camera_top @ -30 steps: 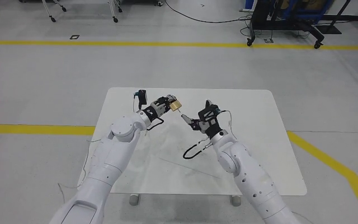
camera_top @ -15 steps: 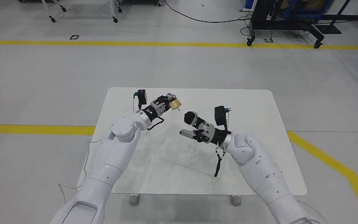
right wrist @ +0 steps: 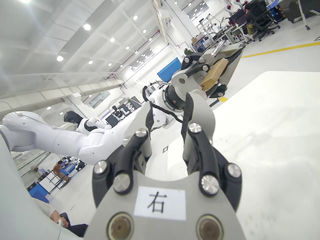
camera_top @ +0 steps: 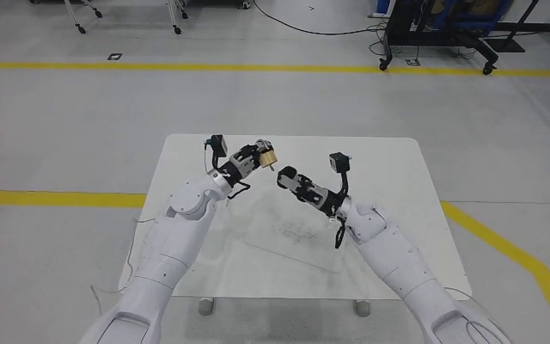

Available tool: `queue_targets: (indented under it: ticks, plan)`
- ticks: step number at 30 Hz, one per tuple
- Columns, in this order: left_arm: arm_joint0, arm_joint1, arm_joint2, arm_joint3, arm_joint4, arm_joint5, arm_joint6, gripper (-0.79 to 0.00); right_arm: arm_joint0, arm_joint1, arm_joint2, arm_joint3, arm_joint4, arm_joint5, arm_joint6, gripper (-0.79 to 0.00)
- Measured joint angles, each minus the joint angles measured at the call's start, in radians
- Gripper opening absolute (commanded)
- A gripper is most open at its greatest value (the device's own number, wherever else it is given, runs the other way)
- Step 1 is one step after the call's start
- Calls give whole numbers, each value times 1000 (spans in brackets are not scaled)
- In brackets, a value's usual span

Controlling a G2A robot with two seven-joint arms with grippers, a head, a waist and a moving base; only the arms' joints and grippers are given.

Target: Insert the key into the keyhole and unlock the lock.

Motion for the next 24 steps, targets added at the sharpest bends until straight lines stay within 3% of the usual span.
queue_targets:
  ticks: [7, 16, 24]
  plan:
    - [8, 1, -5, -7, -1, -32, -3, -785, 35, -8, -37, 71, 72, 0, 77, -31]
    - [-22, -2, 35, 38, 112, 84, 63, -785, 42, -4, 8, 113, 20, 0, 2, 0]
    - [-51, -16, 136, 78, 318, 176, 137, -785, -2, 15, 74, 78, -32, 0, -52, 0]
